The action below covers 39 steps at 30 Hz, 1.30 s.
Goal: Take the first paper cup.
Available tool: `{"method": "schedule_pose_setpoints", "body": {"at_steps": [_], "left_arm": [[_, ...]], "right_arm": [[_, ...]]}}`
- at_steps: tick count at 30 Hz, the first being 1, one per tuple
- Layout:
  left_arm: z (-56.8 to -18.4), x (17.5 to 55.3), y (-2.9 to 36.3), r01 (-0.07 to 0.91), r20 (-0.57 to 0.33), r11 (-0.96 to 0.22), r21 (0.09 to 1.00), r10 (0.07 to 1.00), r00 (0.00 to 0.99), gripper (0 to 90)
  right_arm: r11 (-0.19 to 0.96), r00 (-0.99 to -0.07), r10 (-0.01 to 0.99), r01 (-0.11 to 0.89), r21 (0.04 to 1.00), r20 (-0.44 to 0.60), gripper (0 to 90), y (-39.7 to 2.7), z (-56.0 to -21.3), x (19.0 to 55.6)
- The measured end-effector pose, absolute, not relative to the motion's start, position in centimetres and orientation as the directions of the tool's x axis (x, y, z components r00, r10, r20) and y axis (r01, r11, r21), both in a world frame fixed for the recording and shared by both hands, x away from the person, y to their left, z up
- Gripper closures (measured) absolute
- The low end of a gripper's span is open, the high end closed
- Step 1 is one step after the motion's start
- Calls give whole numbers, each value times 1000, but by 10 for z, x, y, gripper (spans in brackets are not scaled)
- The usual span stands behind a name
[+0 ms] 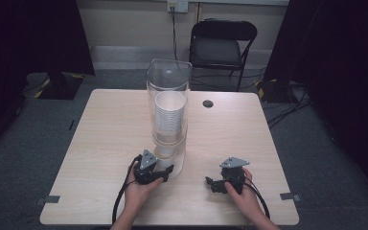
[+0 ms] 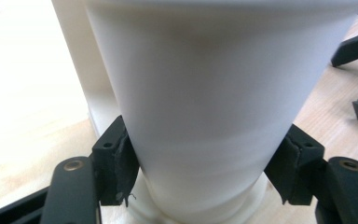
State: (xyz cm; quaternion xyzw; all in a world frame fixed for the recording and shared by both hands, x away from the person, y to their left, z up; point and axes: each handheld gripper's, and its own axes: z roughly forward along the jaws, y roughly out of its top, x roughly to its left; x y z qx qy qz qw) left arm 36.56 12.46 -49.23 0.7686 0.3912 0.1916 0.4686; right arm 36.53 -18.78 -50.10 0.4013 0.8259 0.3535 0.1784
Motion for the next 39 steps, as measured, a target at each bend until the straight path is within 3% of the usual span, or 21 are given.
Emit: {"method": "schedule_pose_setpoints", "body": {"at_steps": [7, 31, 39], "left_arm": [[-491, 358, 135, 392, -22, -292, 872, 778, 628, 331], [-495, 344, 196, 437, -40, -255, 862, 826, 562, 330], [-489, 334, 185, 409, -60, -253, 877, 786, 615, 330]], "right_arm": [[432, -615, 789, 535, 726, -16, 81, -188, -501, 365], [429, -611, 791, 538, 726, -14, 81, -188, -501, 364], [433, -616, 787, 534, 726, -17, 94, -189, -501, 363]]}}
